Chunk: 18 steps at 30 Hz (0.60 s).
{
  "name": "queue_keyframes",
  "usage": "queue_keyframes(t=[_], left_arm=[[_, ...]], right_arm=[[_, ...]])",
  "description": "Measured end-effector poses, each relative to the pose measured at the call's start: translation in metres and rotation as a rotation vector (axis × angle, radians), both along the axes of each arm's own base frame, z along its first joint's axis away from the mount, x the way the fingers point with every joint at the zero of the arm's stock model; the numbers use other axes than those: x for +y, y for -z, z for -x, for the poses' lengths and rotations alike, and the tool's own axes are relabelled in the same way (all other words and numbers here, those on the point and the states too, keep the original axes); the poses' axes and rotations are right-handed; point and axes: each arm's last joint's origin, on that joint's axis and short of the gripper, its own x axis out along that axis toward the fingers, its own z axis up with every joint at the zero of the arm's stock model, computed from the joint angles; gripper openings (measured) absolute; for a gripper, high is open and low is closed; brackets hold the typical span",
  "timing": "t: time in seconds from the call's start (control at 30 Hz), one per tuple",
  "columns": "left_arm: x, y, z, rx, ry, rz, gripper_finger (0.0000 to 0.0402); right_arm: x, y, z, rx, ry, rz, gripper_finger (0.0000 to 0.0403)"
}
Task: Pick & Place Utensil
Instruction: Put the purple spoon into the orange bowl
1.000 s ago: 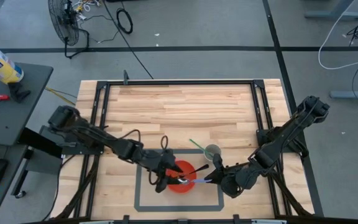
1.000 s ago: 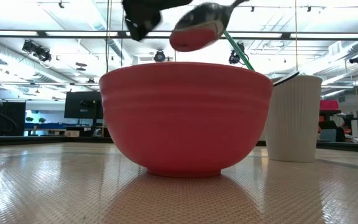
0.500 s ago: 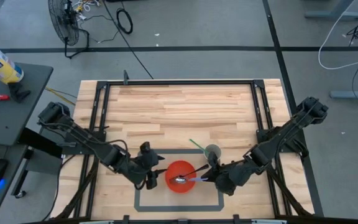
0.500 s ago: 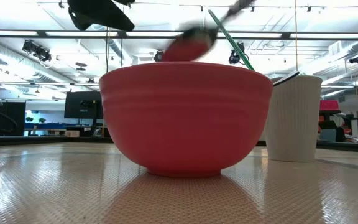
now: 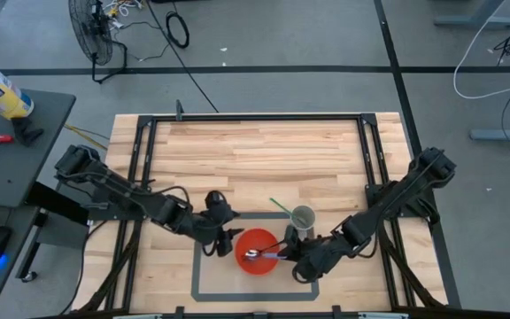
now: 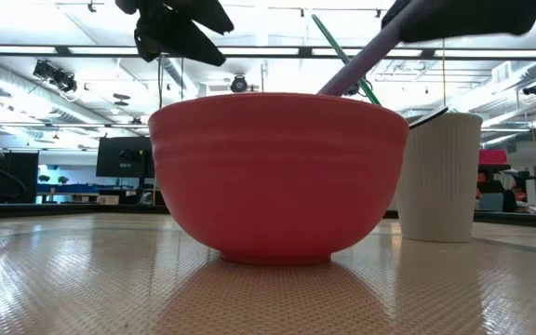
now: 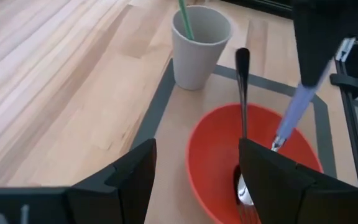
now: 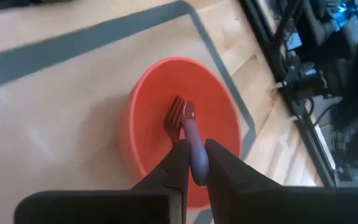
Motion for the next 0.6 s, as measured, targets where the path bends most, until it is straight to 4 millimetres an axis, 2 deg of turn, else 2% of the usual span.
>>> queue_keyframes(t=[0.4, 0.6], left_arm=[[0.007, -0.001, -0.004, -0.011, -0.025, 0.004, 0.0232], [0.007, -0.001, -0.004, -0.012, -0.026, 0.004, 0.0232]], right_arm=[[0.005, 0.023, -0.010, -0.010, -0.030, 0.165, 0.0039], [0.010, 0.023, -0.009, -0.029, -0.067, 0.171, 0.0039]])
